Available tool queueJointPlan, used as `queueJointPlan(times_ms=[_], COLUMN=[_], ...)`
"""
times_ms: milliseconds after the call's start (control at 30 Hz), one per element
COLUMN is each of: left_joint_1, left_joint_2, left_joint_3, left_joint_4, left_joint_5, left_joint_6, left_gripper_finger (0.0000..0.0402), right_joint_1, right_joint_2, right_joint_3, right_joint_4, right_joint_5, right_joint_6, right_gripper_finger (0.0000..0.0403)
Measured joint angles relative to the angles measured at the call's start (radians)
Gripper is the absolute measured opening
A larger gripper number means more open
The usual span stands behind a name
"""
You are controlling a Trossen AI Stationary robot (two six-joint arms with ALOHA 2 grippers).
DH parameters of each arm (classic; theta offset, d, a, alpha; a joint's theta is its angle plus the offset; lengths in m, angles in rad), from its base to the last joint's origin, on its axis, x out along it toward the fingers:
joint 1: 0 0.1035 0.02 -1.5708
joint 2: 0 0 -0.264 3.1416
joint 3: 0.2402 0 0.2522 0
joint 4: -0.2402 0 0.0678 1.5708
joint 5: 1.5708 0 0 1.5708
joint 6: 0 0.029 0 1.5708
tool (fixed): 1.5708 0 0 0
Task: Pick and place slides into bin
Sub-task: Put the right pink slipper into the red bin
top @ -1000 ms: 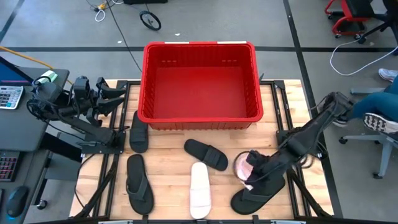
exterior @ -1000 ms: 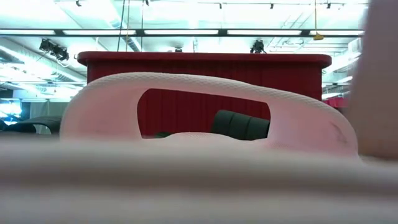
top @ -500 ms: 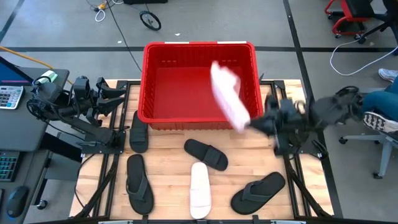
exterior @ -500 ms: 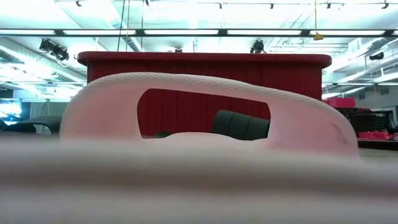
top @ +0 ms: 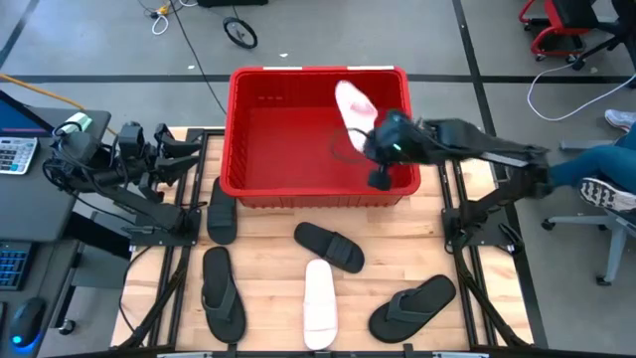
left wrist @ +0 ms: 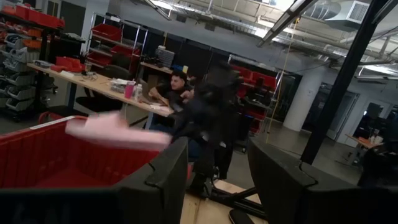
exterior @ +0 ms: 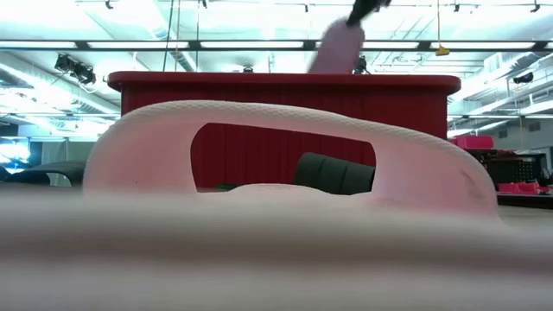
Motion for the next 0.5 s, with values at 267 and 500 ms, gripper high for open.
queueJointPlan(times_ms=[267, 500], left_joint_1=[0.000, 0.000], left_joint_2=[0.041, 0.097], left_joint_3=[-0.002, -0.002], left_joint_4=[-0.003, -0.001], left_joint_5=[0.000, 0.000], left_joint_6=[-0.008, -0.023], left_gripper_finger=[0.0172, 0.0172], right_joint_1=[-0.189, -0.237], right_joint_2=[0.220, 0.369], right_joint_3=[0.000, 0.000], right_joint_4=[-0.022, -0.087], right_joint_5=[-0.100, -0.121], right_joint_6=[0.111, 0.099], right_gripper_finger=[0.0011, 0.0011])
